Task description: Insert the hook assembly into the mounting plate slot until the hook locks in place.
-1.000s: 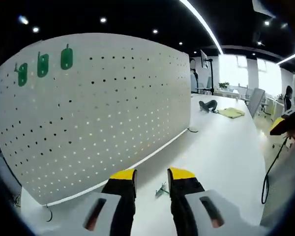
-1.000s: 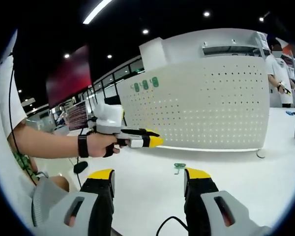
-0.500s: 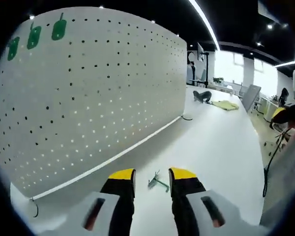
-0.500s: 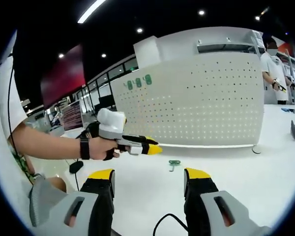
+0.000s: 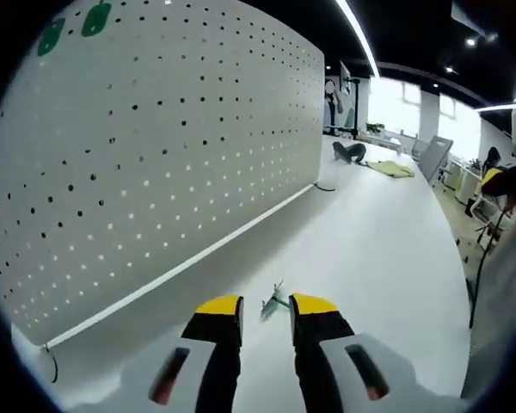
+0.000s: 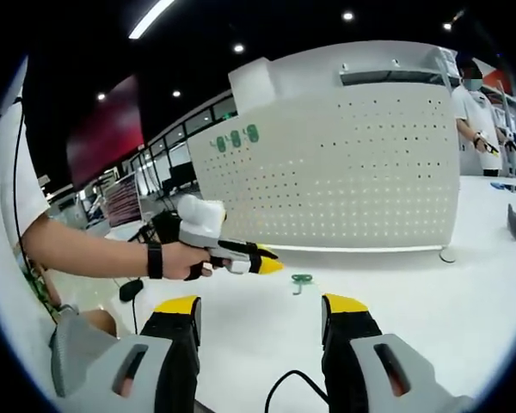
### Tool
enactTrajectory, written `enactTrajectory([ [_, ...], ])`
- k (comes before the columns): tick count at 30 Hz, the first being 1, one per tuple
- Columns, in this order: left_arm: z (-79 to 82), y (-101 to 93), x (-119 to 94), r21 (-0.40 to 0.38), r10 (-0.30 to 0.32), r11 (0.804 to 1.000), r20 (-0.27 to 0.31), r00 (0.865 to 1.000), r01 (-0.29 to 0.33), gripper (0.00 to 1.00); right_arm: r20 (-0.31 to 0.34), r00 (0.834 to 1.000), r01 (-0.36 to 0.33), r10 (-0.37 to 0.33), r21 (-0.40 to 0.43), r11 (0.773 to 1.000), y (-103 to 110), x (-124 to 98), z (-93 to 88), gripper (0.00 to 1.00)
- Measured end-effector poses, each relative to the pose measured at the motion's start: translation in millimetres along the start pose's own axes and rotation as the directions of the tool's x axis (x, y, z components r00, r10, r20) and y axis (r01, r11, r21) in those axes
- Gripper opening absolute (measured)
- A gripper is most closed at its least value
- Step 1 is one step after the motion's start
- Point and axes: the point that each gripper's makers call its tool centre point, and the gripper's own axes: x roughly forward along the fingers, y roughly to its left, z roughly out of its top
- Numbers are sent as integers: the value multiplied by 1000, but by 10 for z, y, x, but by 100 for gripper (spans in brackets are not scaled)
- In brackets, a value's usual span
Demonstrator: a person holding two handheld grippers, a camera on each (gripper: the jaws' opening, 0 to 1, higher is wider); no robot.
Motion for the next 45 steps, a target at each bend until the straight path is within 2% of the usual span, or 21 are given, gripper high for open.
enactTrajectory([
  [8,-111,-16,99,17,-11,1000,-39,999,11,20,-30,999,-22,22,3,1000,14,70,-67,57],
  [19,-186,-31,263,19,-25,999,-62,998,26,16,-46,998,-31,31,9,999,-53,117,-81,57],
  [29,-238,-24,388,53,-29,998,-71,997,33,11,-71,997,-29,30,21,999,-105,137,-157,57],
  [45,-306,26,478,51,-39,998,-86,996,43,6,-87,996,-15,17,29,999,-138,146,-208,57],
])
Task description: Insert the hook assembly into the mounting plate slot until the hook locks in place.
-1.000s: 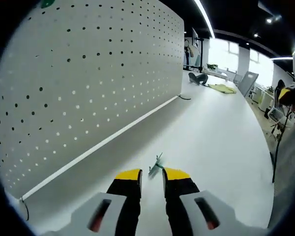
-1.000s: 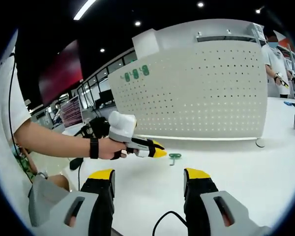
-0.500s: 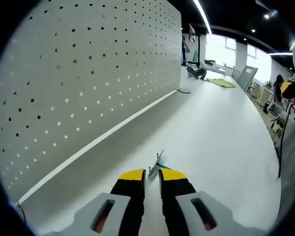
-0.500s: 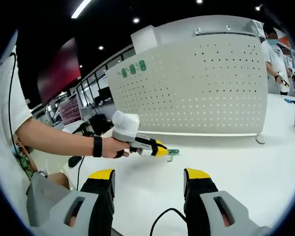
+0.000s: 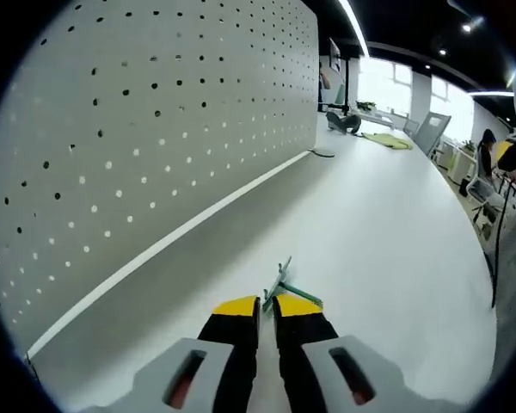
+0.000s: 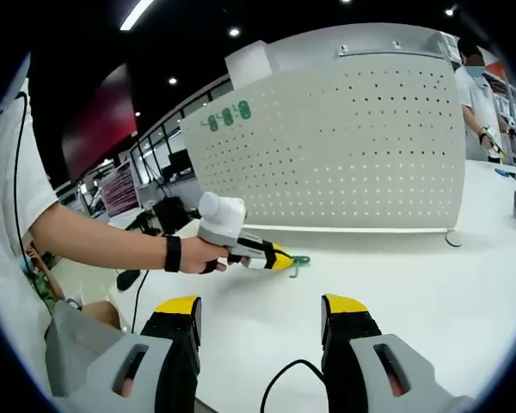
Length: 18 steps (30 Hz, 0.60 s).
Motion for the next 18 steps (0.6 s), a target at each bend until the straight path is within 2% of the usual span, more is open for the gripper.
enactTrajectory([
  [10,-13,-19,6,20,-6,1000,-7,1000,6,2,-18,1000,0,0,0,1000,15,12,-46,57],
  [18,28,-45,-61,-33,-23,999,-9,1000,22,2,-16,1000,-8,8,-15,1000,27,33,-20,57],
])
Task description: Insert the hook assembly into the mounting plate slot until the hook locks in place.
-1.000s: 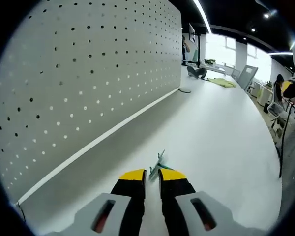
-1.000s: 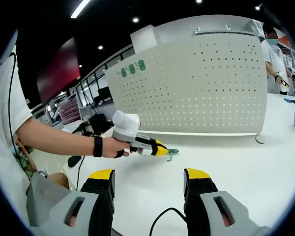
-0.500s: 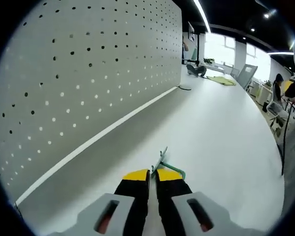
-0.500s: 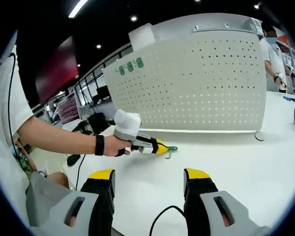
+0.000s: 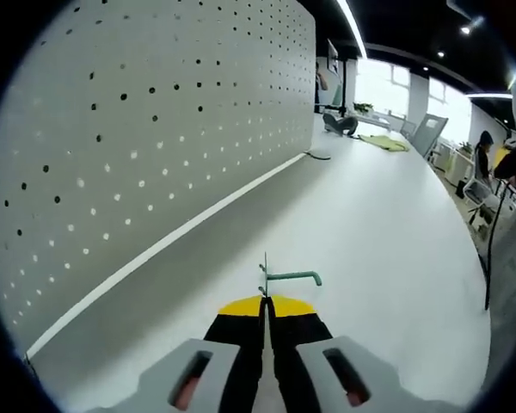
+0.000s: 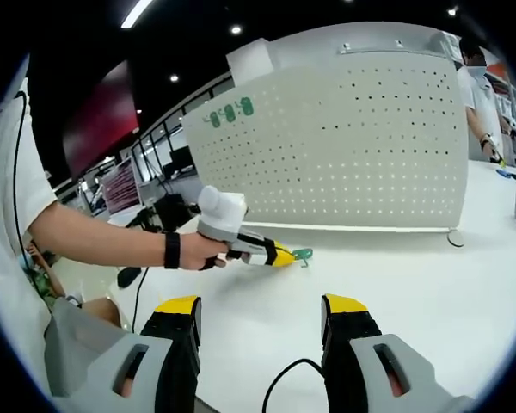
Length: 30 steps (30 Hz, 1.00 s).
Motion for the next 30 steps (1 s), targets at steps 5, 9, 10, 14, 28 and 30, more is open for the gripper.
enactTrajectory([
  [5,51,-22,-76,-26,-13,1000,0,1000,13,1,17,1000,-12,11,5,1000,21,5,43,57],
  [9,113,-74,-135,-91,-36,995,18,999,37,1,26,1000,-17,17,-1,1000,32,8,72,56],
  [10,127,-78,-151,-97,-36,995,21,999,38,1,27,999,-18,18,-7,1000,34,7,79,56],
  [14,177,-138,-200,-111,-45,993,24,999,48,1,27,999,-17,19,-47,999,51,8,99,55],
  [28,409,-451,-549,-154,-59,986,73,996,69,1,61,997,-43,50,-103,994,119,-19,215,52],
  [30,423,-484,-590,-153,-56,986,77,995,67,1,69,996,-44,52,-103,994,123,-40,223,51],
])
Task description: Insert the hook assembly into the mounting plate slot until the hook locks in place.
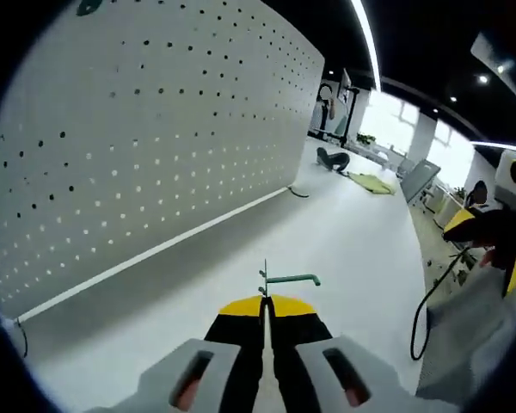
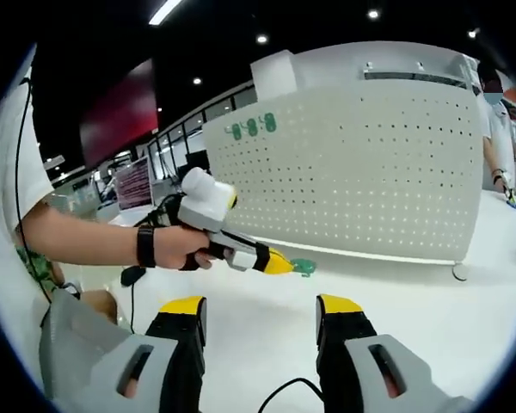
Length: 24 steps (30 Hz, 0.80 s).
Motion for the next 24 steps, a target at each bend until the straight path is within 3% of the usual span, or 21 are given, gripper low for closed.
enactTrajectory([
  [24,44,-581,-537,-30,-30,999,15,999,30,1,30,995,-94,97,-72,993,189,-44,90,42],
])
